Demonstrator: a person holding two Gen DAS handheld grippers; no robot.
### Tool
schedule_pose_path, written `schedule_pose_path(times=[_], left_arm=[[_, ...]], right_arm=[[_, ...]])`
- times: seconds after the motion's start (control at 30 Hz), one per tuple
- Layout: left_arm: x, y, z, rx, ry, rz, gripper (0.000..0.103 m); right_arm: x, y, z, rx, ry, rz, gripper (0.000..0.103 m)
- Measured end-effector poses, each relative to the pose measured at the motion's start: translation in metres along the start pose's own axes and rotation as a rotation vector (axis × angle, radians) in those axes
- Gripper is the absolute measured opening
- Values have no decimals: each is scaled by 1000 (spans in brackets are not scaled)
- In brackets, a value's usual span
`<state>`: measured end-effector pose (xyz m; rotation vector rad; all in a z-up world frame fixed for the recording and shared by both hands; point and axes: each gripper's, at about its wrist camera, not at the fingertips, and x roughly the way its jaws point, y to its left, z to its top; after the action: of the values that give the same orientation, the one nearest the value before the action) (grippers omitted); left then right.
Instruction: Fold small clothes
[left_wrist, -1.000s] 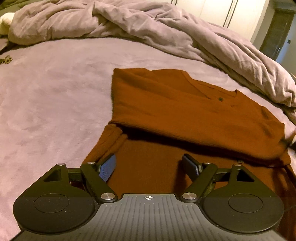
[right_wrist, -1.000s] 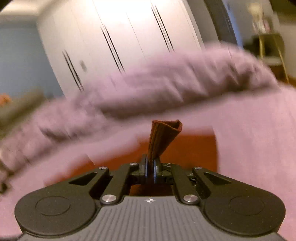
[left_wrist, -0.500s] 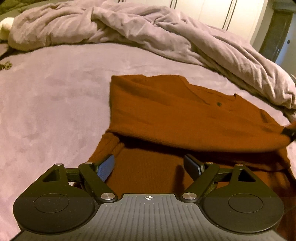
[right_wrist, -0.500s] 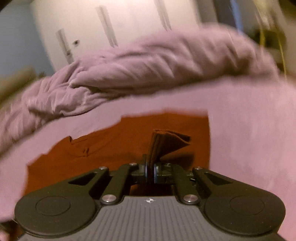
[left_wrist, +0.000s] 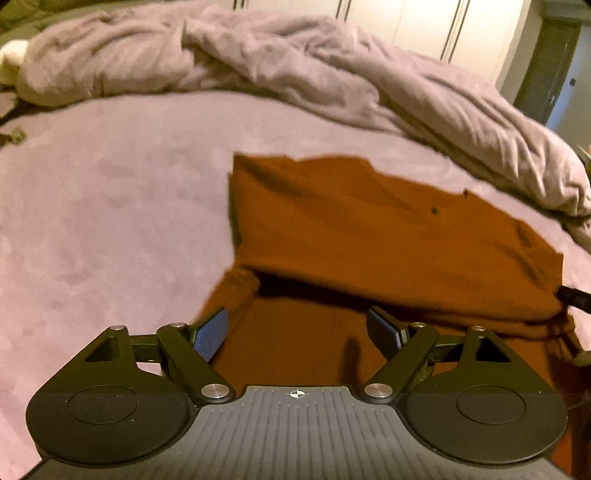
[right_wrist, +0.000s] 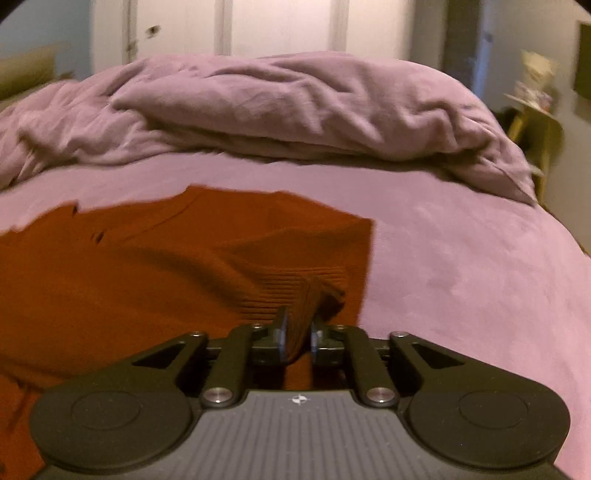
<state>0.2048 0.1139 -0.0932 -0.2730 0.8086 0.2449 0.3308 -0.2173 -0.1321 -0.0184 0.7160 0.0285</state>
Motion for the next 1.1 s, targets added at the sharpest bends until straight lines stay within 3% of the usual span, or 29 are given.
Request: schedule_pose_path(times=[0.07,0.1,0.13,0.27,0.33,0.4,0.47,0.53,0.57,0.67,0.77,0.93,1.0,1.1], left_arm=[[-4,-2,6,-8,-38,2,92],[-4,-4,10,-12,-53,-3,92],[-2,-8,14,-16,-61,-5,92],[23,-28,22,39,-32,-27,92],[39,-35,22,71,30,-1,92],[51,-36,20,79,69,9,92],[60,-32,19,69,100,8,93],[64,-29,18,69,101,-2,95],[64,-30,18,83,101,2,95],[65,-35,16,108,104,20,96],[58,-31,16,74,117,15,95],[45,-27,2,90,131,18,95],[43,-27,-7,128,132,57,95],[26,-26,-16,160,114,52,95]], right_arm=[[-11,1,5,27,-43,-133,14],[-17,4,7,22,-68,-163,14],[-23,9,8,15,-94,-140,14],[-39,56,4,-141,-131,208,14],[-37,73,-2,-225,-130,289,14],[-23,79,-10,-281,-92,267,14],[-2,69,-17,-324,-45,176,14],[11,43,-20,-302,-47,83,13],[13,28,-17,-266,-50,64,5],[10,12,-11,-258,-53,-16,4],[-2,4,-8,-213,-28,-4,4],[-36,1,-29,-204,-40,126,5],[-34,0,-37,-245,-2,114,5],[-39,-1,-37,-245,11,98,5]])
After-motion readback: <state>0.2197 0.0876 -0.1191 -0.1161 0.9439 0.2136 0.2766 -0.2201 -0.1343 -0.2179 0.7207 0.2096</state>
